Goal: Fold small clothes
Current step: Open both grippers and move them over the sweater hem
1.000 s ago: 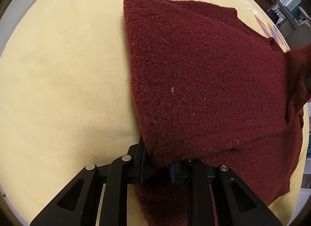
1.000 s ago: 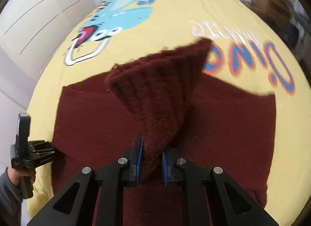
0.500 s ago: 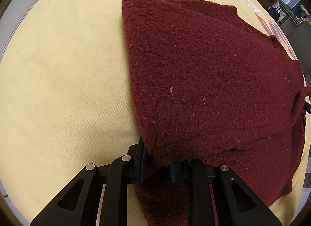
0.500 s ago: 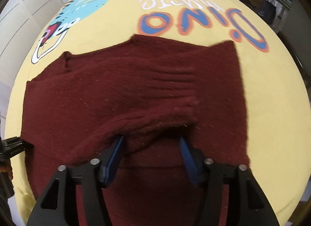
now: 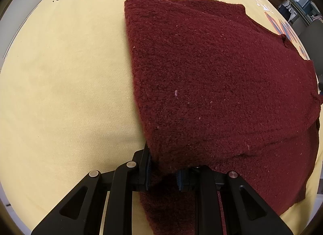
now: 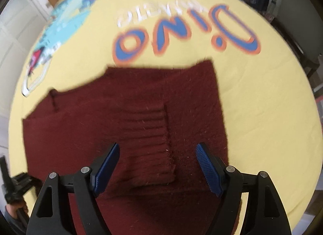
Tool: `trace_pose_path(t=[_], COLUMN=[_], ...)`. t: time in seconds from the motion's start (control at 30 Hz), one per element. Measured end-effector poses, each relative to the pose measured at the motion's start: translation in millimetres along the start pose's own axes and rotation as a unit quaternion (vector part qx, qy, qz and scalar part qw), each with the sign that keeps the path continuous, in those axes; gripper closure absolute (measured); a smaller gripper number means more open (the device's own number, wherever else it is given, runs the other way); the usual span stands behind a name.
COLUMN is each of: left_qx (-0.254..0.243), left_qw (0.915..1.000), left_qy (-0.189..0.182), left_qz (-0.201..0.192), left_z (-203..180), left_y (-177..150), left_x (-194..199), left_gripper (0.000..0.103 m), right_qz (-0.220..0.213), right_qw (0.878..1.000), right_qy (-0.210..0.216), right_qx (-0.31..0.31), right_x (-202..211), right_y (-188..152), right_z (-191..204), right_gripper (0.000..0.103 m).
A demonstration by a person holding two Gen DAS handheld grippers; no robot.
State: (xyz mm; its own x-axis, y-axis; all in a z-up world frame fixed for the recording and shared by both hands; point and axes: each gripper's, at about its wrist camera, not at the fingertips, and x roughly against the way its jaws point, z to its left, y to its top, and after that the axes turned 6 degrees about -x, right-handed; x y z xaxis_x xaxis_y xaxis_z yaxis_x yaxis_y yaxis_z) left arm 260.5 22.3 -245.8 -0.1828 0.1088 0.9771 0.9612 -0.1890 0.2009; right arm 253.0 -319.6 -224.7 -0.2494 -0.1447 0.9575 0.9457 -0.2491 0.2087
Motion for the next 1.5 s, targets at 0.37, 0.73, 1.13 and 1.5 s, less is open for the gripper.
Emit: trace_pose_path(t=[0.37, 0.73, 1.13, 1.5], left_qx=[-0.003, -0.028, -0.033, -0.078], left_qw=[1.0, 0.9988, 0.9968, 0.9892], left_qy=[0.003, 0.039, 0.035, 0.018], left_qz=[-0.004, -0.012, -0.064, -0.123], left_z=[3, -20, -55, -109], left_y=[-4, -4, -9, 9], left_x=[-1, 11, 86, 68], left_gripper=[0.086, 0.084, 0.001, 0.001], right_qz=[-0.033, -0.06, -0.138, -0.148], right_qw=[0.998, 0.994, 0.985, 0.973], right_qy=[0.01, -0.052, -0.013, -0.002], right_qx=[0.052, 0.076, 0.106, 0.175], right_x=[12, -7, 54, 12], right_y=[-25, -36, -59, -94], right_z=[3, 3, 11, 81], right_gripper=[0.09, 0.059, 0.009, 0.0])
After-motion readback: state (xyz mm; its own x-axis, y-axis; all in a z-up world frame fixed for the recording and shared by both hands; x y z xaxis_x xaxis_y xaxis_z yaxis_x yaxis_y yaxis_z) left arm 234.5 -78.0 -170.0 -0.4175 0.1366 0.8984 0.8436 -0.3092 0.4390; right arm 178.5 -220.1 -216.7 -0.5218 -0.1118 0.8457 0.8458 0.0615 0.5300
